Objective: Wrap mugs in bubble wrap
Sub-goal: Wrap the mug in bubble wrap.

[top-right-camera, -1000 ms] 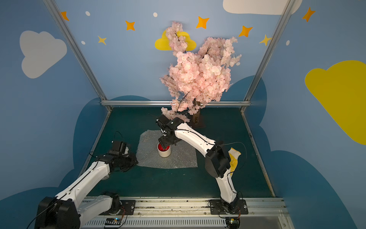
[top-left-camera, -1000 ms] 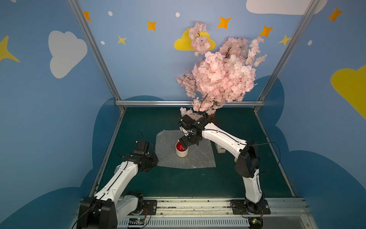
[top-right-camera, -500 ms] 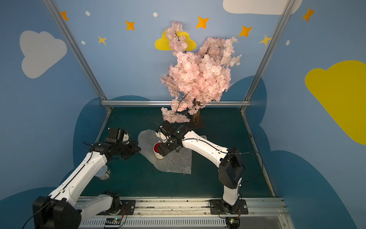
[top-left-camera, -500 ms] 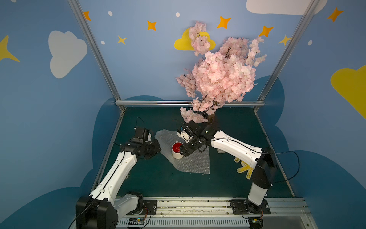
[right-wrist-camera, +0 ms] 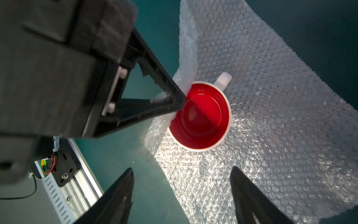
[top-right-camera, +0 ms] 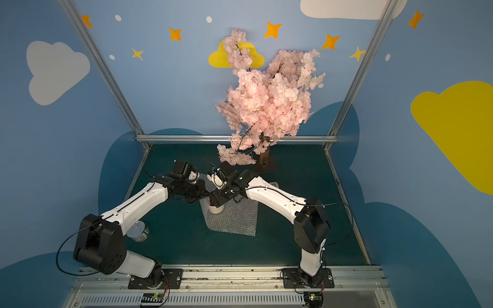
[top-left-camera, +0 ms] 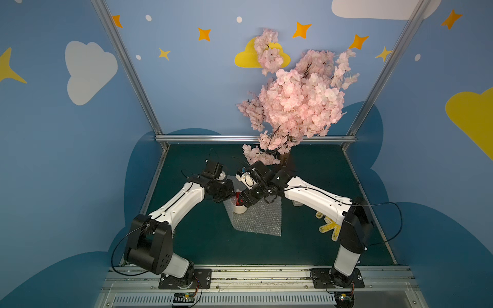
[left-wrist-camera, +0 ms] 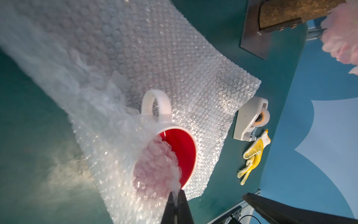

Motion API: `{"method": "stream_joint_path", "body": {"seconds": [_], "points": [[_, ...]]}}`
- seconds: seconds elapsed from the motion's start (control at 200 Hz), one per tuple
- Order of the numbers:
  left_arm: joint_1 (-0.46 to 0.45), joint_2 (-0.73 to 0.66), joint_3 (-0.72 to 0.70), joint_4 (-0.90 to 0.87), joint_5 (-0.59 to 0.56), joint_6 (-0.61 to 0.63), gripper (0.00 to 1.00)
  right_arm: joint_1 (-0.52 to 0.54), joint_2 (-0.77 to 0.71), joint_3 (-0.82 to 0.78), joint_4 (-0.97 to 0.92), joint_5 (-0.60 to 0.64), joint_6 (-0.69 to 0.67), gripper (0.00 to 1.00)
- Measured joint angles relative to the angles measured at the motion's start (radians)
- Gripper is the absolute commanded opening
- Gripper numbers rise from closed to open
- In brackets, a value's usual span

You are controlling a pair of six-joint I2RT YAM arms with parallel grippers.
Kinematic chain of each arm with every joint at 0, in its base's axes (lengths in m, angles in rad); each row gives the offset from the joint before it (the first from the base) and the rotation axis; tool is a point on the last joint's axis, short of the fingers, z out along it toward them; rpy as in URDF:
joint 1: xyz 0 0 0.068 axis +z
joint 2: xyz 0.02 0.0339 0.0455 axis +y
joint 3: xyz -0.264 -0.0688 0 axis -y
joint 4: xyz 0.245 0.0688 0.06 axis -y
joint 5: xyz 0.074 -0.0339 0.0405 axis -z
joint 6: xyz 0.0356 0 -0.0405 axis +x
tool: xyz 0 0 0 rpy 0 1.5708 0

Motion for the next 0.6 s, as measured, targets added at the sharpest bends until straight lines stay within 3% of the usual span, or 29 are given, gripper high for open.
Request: {"method": "stream_joint_path", "body": {"seconds": [0.245, 0.596], "points": [[-0.05, 0.101, 0.055, 0.045, -0.004, -0.003, 0.03, -0.039, -0.004, -0.093, 0.063, -0.023, 0.069, 0.52], [-0.05, 0.121, 0.059, 0.06, -0.007, -0.005, 0.03, -0.08, -0.004, -0.179, 0.243, -0.148, 0.136, 0.43]]}}
